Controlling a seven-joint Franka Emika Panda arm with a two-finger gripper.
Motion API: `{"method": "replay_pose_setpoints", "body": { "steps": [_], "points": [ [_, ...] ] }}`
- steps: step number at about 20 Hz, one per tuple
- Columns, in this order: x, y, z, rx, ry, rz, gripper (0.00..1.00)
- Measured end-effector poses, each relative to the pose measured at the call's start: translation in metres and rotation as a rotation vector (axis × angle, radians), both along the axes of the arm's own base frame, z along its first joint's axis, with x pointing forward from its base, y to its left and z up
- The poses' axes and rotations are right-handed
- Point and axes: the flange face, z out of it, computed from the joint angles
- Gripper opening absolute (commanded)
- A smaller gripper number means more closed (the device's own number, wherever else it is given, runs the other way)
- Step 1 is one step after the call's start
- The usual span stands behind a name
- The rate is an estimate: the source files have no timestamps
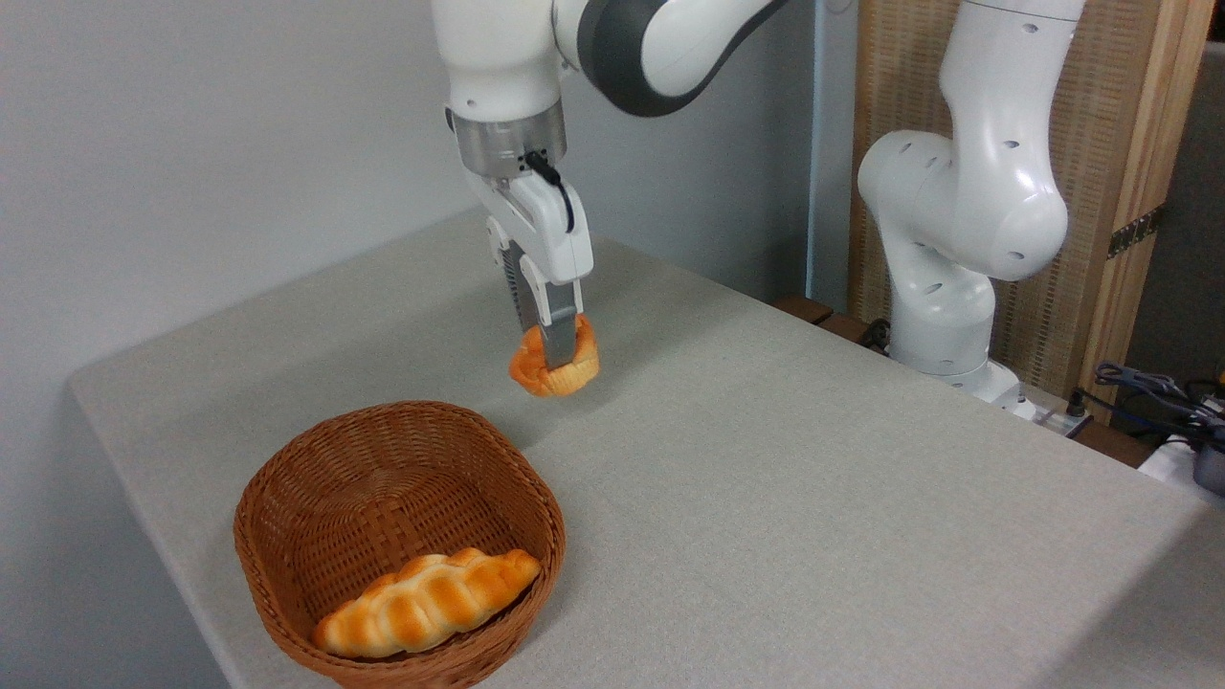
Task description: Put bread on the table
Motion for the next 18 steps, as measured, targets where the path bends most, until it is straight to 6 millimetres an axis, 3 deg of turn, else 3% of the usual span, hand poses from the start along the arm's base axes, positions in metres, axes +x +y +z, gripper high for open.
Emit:
{"method": "replay_pose_setpoints", "body": {
  "steps": [1,4,15,18],
  "points": [
    [-0.006,-0.008,-0.01,0.017,0.016,-0.028,1.0],
    [-0.016,-0.019,-0.024,0.039,0.04,-0.063,1.0],
    [-0.016,-0.018,-0.023,0.045,0.036,-0.066,1.0],
    [-0.013,-0.016,-0.014,0.038,0.017,-0.059,1.0]
  ]
}}
